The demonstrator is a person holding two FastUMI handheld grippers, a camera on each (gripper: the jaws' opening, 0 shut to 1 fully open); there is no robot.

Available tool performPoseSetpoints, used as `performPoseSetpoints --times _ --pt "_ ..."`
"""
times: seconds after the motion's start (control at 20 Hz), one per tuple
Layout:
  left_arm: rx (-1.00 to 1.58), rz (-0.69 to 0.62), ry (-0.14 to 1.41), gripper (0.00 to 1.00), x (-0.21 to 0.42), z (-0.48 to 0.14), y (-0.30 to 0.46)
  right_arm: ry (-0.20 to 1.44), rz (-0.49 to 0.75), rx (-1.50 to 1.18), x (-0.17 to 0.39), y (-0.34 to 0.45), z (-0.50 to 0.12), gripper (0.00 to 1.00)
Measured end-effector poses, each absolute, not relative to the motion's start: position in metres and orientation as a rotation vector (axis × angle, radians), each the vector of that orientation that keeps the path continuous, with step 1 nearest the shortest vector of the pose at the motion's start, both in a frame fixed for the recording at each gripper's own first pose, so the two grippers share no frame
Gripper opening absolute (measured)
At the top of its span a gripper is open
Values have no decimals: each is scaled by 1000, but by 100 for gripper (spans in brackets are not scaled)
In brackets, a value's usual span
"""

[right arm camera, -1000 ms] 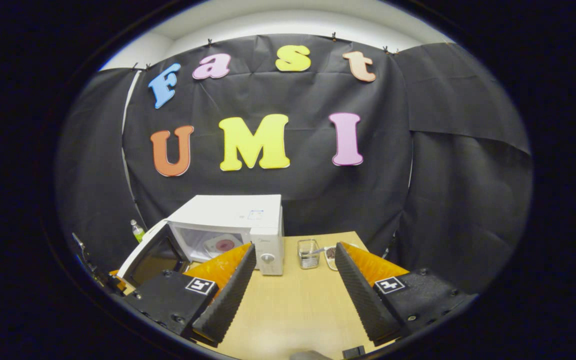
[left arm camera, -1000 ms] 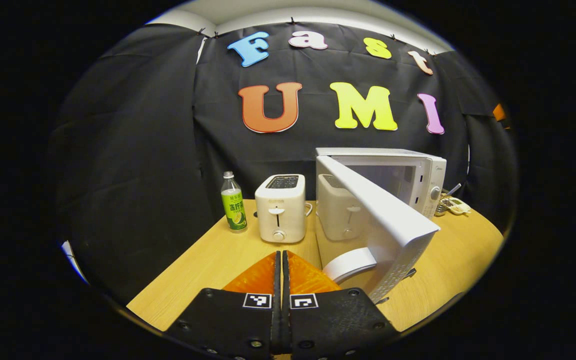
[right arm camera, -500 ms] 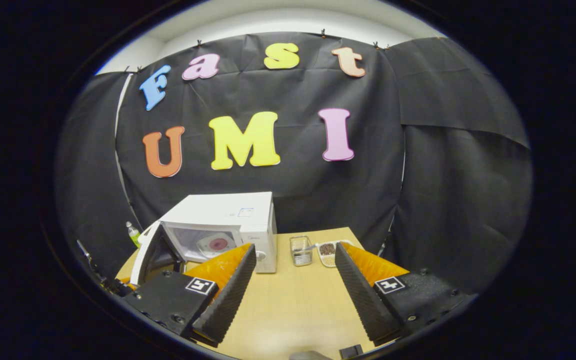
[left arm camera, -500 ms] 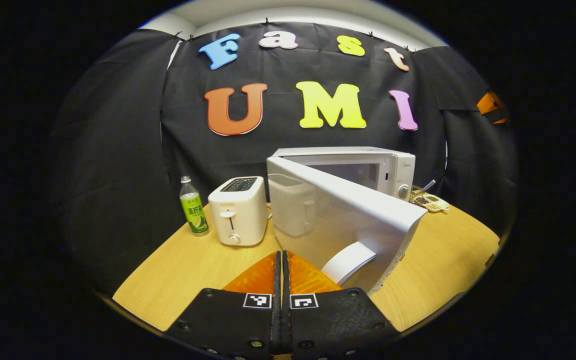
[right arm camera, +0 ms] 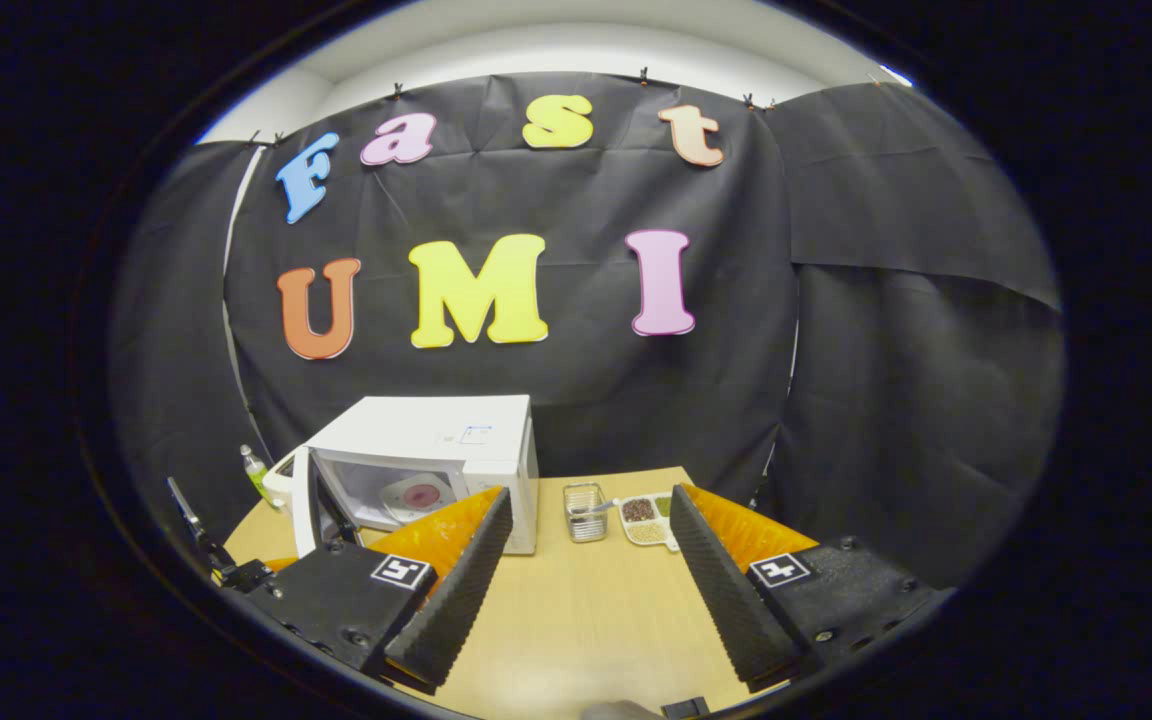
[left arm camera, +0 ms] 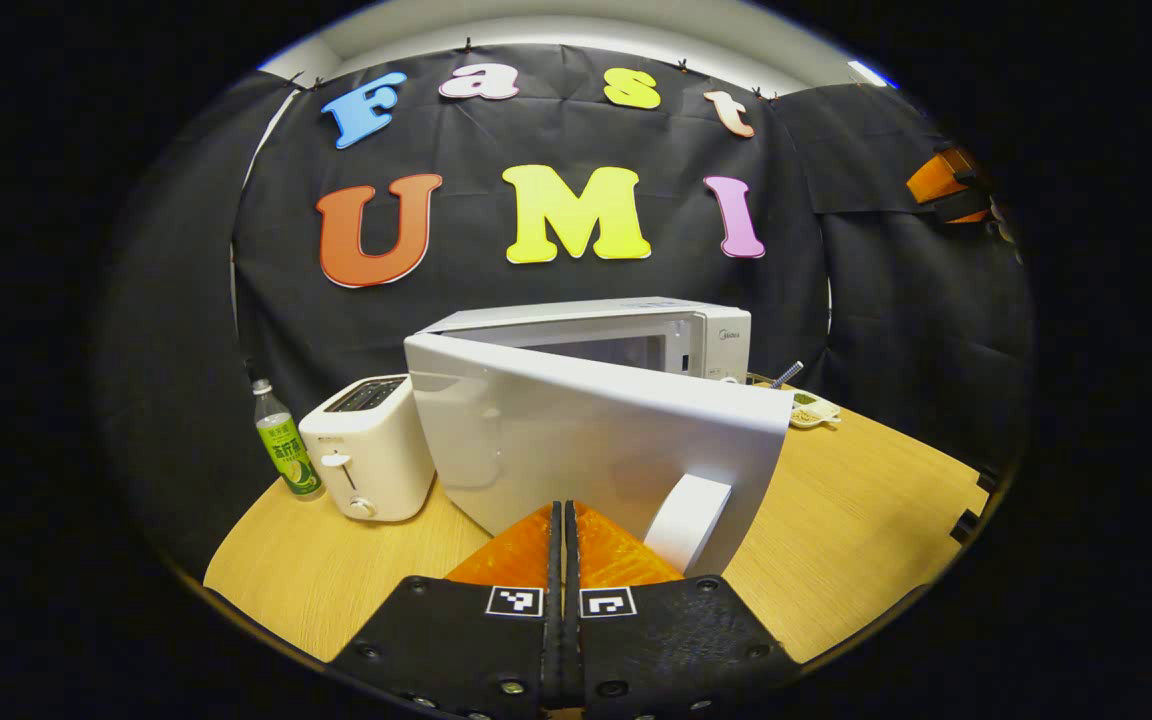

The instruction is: Open the microwave oven with the left hand, put the food in, and close the microwave oven.

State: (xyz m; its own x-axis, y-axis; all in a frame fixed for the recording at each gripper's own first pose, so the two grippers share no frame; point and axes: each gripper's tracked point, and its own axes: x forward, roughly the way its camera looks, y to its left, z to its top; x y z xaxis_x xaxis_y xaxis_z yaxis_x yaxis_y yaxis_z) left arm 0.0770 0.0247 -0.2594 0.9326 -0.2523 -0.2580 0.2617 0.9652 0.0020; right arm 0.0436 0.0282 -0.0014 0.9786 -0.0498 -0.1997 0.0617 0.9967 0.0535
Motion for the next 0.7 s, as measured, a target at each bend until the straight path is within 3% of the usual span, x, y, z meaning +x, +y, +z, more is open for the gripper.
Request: performPoseSetpoints --times 0.25,0.3,0.35,0.4,0.45,0.5,0.55,0.6,0.65,0.7 --pt "63 -340 243 0 100 -258 -10 208 -110 51 41 6 0 100" --pt "72 -349 238 10 105 -258 -15 211 -118 49 40 3 0 100" --pt "75 -365 235 0 111 -259 -24 214 -126 46 41 -1 0 100" --pt "77 -375 233 10 116 -259 -32 218 -134 44 41 -4 -1 100" --pt "82 -385 228 0 122 -258 -38 220 -142 44 41 -7 -1 100" --pt "84 -394 223 0 128 -256 -44 223 -148 48 42 -10 -1 100" --pt "85 -400 218 10 135 -256 -49 225 -153 49 43 -12 -1 100" --pt "84 -407 215 10 141 -256 -55 225 -160 47 44 -14 -1 92" --pt "82 -412 213 10 148 -255 -60 225 -163 47 45 -15 -1 100" --pt "80 -417 209 0 154 -255 -66 226 -166 46 46 -16 -1 100"
